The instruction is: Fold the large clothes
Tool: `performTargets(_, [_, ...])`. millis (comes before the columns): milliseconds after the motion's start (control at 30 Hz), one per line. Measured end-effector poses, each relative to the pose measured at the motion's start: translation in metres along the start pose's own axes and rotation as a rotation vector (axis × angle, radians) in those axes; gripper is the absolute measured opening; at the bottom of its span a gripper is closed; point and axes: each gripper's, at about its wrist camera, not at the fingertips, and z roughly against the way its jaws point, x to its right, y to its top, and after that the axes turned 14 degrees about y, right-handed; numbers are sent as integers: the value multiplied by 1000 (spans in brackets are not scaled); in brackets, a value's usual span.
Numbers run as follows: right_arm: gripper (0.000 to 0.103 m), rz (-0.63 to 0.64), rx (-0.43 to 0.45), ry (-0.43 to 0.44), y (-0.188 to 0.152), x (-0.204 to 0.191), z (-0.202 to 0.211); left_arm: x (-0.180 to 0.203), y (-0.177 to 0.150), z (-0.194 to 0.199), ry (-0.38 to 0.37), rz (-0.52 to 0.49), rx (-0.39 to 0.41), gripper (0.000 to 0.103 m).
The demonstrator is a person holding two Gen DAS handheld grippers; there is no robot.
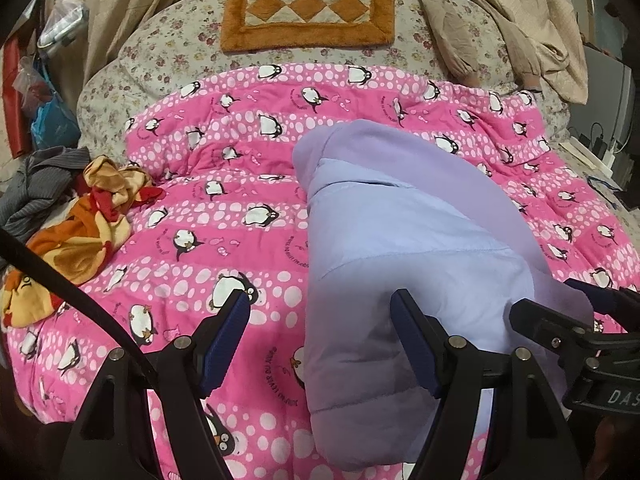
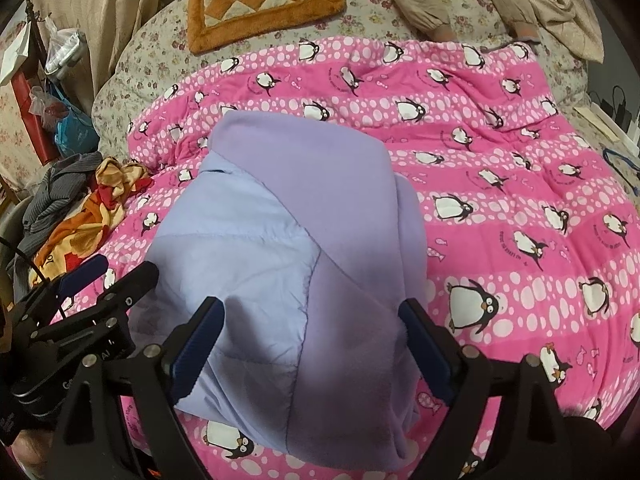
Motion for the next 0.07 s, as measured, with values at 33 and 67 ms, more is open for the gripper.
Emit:
performTargets(33, [92, 1, -2, 1, 1, 0, 0, -1, 1, -1, -4, 2, -1, 45])
performTargets(67, [92, 1, -3, 4, 1, 2, -2, -2, 2, -2, -7, 4, 0, 45])
